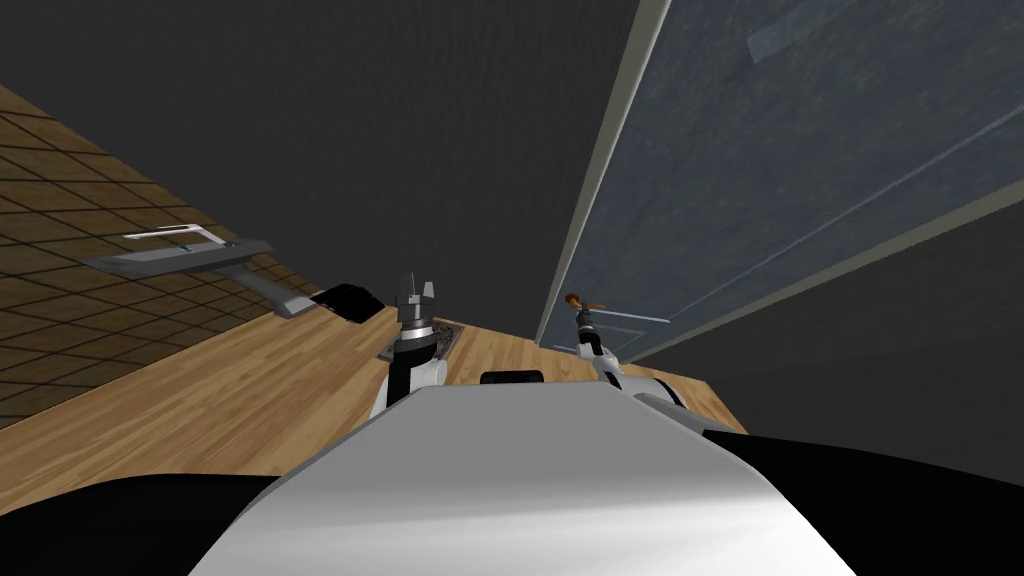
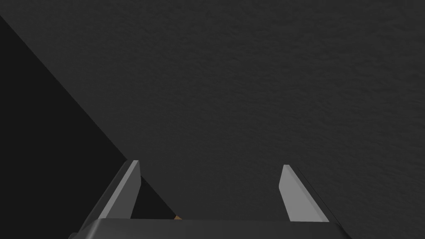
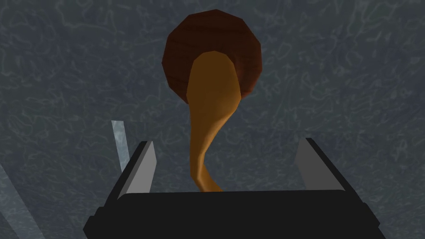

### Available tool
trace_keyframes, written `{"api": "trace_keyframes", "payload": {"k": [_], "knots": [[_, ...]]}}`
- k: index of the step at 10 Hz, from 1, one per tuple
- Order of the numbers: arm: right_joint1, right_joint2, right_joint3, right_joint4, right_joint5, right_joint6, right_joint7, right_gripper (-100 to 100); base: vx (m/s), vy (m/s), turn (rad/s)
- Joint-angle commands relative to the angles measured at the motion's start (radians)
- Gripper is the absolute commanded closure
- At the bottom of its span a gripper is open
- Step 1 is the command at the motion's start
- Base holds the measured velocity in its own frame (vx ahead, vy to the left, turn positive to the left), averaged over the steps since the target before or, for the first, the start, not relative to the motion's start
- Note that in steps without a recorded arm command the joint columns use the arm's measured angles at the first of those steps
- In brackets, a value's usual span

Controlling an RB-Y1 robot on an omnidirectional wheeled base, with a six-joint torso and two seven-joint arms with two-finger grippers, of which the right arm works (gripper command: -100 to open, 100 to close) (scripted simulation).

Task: Pull the door open

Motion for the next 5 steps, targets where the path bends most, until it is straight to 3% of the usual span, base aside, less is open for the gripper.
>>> {"api": "trace_keyframes", "payload": {"k": [1, 2, 3, 4, 5], "knots": [[0.032, -0.008, -0.003, -0.050, -0.003, 0.017, -0.012, -100, 0.151, -0.014, 0.040], [0.048, -0.036, -0.009, -0.043, -0.009, 0.006, -0.035, -100, 0.147, 0.016, 0.145], [0.048, -0.016, -0.008, -0.067, -0.006, 0.020, -0.018, -100, 0.076, 0.008, 0.036], [0.048, -0.016, -0.008, -0.067, -0.006, 0.020, -0.018, 100, -0.008, -0.003, -0.033], [0.048, -0.016, -0.008, -0.067, -0.006, 0.020, -0.018, 100, -0.025, -0.004, -0.009]]}}
